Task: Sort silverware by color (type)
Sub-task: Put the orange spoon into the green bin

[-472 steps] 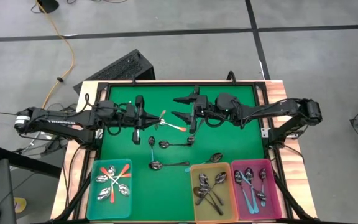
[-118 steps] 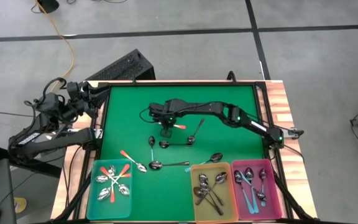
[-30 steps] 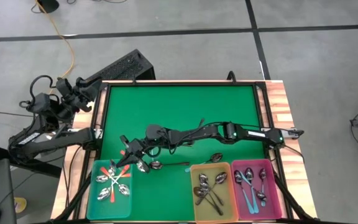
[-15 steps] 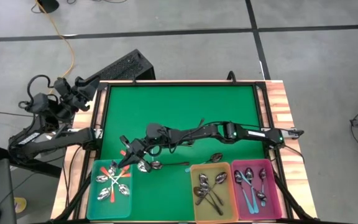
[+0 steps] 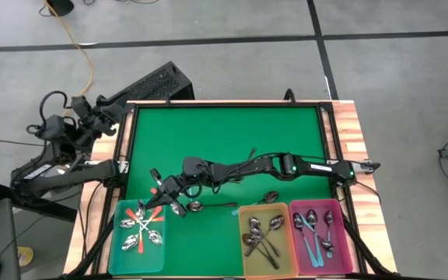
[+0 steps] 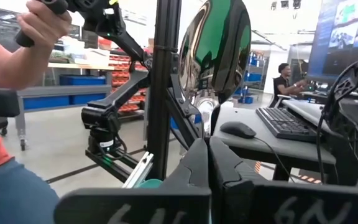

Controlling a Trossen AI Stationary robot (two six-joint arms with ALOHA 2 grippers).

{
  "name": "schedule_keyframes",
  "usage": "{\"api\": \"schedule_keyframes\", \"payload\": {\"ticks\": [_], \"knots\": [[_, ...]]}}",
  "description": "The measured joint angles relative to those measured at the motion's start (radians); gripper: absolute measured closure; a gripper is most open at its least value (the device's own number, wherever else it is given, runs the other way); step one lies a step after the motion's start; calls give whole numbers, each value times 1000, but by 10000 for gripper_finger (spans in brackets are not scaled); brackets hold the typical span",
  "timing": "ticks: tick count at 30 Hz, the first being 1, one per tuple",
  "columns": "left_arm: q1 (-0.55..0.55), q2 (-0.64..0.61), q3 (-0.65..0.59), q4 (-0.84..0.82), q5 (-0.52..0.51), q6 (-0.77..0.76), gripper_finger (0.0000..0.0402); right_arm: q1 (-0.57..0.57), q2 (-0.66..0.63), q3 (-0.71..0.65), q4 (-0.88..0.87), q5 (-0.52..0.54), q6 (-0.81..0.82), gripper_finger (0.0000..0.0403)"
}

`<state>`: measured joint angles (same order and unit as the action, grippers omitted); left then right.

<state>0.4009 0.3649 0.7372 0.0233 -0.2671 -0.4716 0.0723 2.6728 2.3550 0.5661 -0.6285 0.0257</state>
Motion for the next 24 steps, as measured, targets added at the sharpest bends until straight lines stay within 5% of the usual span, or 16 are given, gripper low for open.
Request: {"api": "schedule_keyframes", "payload": {"ticks": [24], "knots": [[0, 26, 0, 44, 51, -23, 281, 9, 66, 2, 7, 74, -56, 403]]}}
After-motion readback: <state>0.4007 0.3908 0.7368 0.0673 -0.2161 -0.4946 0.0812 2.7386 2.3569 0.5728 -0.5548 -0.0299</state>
